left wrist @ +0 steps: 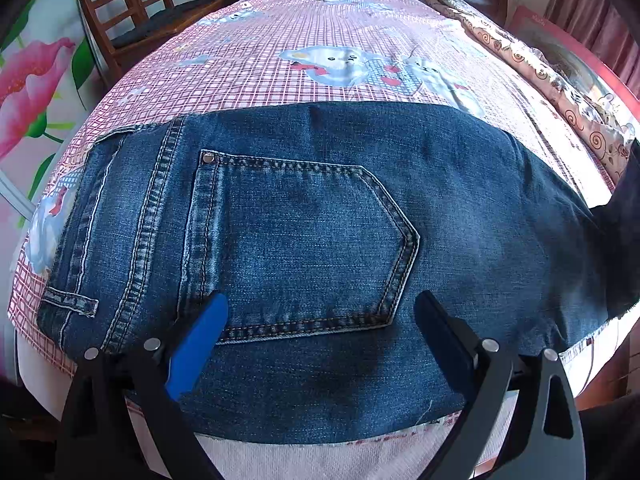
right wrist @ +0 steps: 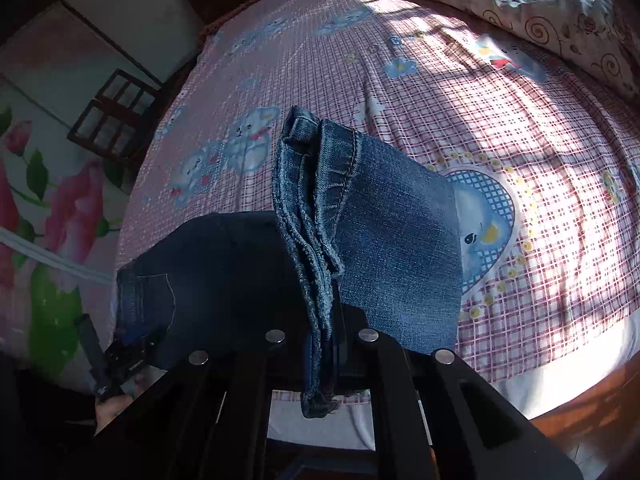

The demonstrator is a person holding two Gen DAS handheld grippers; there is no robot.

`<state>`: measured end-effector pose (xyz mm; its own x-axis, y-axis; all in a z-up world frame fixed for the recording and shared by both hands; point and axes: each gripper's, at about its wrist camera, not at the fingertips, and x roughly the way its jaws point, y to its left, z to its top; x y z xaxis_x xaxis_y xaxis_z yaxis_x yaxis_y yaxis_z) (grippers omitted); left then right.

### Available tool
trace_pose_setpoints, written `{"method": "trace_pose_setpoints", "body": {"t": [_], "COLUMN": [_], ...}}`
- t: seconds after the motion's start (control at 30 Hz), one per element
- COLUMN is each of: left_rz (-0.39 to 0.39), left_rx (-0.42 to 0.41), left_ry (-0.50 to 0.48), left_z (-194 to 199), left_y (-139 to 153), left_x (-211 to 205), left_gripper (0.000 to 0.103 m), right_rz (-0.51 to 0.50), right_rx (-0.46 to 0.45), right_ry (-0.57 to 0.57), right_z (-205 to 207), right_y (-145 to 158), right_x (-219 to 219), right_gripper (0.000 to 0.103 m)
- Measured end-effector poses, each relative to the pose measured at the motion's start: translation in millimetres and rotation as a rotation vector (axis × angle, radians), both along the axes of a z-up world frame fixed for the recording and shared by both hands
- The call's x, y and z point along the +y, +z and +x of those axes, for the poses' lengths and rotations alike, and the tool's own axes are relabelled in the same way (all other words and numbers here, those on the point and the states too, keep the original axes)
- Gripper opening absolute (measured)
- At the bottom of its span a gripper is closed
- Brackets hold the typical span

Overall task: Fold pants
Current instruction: 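Fold the held hems over onto the jeans with right tool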

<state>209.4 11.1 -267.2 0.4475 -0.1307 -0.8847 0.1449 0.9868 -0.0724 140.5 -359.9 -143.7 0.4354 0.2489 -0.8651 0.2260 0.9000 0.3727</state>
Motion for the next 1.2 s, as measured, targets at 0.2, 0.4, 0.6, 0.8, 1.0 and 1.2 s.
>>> {"method": "trace_pose_setpoints", "body": {"t": [0.2, 0.4, 0.6, 0.8, 1.0, 1.2], "left_rz": [-0.025, -0.056, -0.059, -0.066, -0.066, -0.060], "left_rx": [0.002, 0.005, 0.002, 0.003, 0.002, 0.002], "left_ry": [0.010, 0.035, 0.022, 0.025, 0.028, 0.028], "left_z": [0, -1, -3, -3, -3, -4], "left_y": [1, 6, 4, 5, 4, 2], "left_x": [9, 16, 16, 18, 19, 17], "left_gripper": [0.095, 0.095, 0.095, 0.095, 0.095, 0.095], "right_rz": [-0.058, -0.123, -0.185, -0.217, -0.220, -0.166], "right_rx": [0.028, 0.098, 0.119, 0.091, 0.137, 0.116], "right_ry": [0.123, 0.174, 0.161, 0.165, 0.178, 0.196], "right_z": [35, 51, 55, 57, 59, 57], "right_y": [-21, -58, -72, -54, -77, -92], "right_x": [82, 129, 143, 160, 168, 176], "right_gripper": [0.006, 0.006, 0.006, 0.006, 0.006, 0.034]}}
